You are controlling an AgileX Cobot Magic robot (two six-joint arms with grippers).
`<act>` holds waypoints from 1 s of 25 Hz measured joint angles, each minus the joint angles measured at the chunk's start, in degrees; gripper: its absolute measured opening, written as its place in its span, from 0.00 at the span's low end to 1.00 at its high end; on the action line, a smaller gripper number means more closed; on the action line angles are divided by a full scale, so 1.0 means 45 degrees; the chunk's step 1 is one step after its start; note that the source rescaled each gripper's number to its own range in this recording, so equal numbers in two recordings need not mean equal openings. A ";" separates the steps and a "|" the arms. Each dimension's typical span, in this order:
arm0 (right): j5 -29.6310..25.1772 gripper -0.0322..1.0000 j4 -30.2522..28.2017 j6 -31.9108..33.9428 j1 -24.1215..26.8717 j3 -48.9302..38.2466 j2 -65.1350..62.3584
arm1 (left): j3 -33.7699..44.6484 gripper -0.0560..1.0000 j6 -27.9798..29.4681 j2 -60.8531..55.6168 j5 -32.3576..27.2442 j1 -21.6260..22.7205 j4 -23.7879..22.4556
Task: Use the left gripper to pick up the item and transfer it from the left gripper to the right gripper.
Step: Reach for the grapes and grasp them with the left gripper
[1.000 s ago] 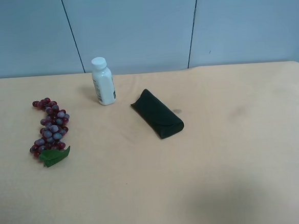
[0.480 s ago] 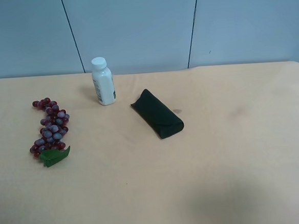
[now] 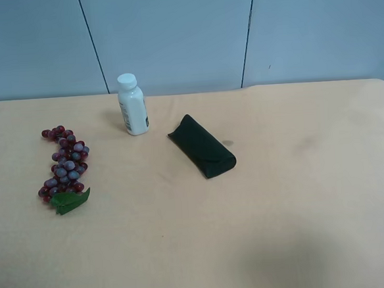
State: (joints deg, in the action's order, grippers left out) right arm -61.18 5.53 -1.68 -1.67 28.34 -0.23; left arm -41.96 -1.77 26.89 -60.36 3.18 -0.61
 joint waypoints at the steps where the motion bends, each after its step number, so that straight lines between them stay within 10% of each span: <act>1: 0.0000 1.00 0.0000 0.0000 0.0000 0.0000 0.0000 | -0.0246 1.00 -0.0207 0.0694 0.0000 0.0000 0.0011; 25: 0.0000 1.00 0.0000 0.0000 0.0000 0.0000 0.0000 | -0.1671 1.00 0.0920 1.1990 0.4056 -0.3594 -0.0054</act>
State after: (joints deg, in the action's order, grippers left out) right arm -61.18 5.53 -1.68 -1.67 28.34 -0.23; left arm -49.48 2.37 80.84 -42.11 -12.99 -0.86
